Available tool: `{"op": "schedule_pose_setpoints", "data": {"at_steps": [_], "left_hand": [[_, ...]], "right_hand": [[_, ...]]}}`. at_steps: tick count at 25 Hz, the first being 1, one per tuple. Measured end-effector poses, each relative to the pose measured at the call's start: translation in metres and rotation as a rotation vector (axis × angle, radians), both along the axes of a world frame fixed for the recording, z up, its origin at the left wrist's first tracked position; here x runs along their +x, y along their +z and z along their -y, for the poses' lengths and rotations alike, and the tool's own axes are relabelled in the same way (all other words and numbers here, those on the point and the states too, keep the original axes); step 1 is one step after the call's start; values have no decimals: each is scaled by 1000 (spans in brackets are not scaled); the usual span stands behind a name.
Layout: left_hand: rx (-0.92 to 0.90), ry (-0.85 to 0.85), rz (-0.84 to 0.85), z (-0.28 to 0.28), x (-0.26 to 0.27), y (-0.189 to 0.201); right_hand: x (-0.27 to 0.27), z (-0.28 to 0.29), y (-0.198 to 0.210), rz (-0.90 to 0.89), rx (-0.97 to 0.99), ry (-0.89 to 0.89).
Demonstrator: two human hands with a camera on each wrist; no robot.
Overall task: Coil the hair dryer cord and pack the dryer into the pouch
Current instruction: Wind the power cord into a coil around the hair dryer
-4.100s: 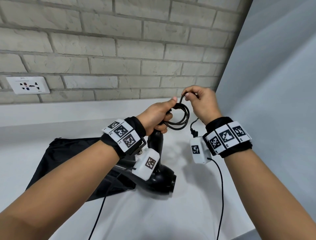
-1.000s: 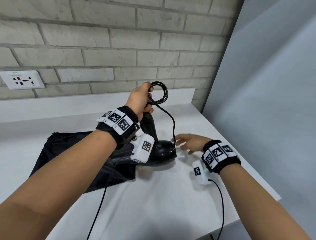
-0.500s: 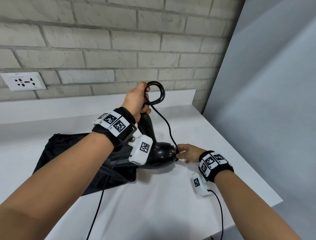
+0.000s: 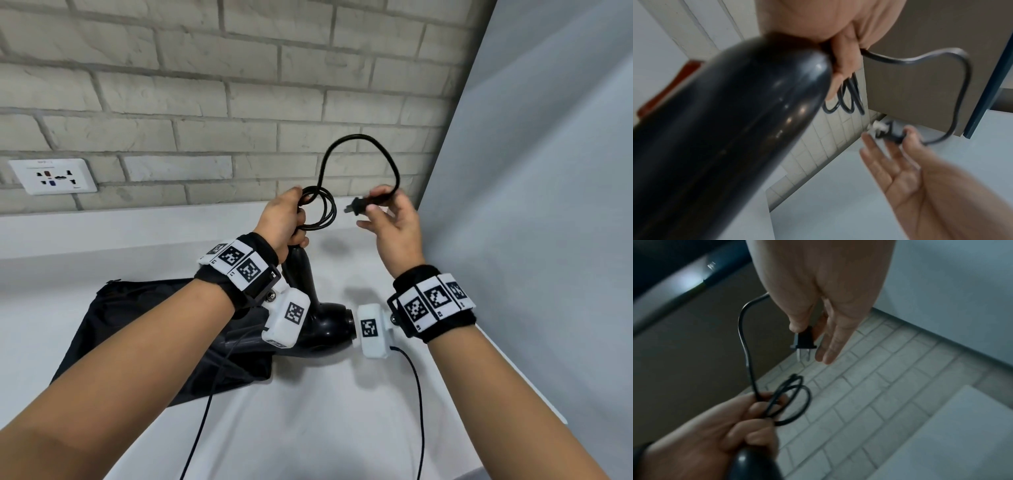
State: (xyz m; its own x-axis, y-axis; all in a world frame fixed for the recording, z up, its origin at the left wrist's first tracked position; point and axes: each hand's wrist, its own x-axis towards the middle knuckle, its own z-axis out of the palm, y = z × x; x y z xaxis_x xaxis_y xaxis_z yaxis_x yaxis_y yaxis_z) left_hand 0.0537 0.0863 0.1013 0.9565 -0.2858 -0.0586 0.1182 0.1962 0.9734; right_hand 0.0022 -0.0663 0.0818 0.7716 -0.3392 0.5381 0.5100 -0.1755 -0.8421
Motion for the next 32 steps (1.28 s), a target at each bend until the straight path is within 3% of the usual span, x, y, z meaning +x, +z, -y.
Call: {"op": "schedule_pose_setpoints", "data": {"at_steps": [11,17,22,29,32], "left_hand": [[49,-134,67,8,-13,-1],[51,-166,80,10,-14,-3],[38,-196,75,8,-12,-3],[57,-219,88,11,-17,-7],[80,-252,90,12,-18,-6]], "right_hand": [[14,-21,-2,-39,-369,-190],[17,-21,-7,-24,-260,-160],[20,-19,-11,-97,-175,39],[18,-18,-7,-149,-98,-111],[20,-13,-12,-61,-231,-18]]}}
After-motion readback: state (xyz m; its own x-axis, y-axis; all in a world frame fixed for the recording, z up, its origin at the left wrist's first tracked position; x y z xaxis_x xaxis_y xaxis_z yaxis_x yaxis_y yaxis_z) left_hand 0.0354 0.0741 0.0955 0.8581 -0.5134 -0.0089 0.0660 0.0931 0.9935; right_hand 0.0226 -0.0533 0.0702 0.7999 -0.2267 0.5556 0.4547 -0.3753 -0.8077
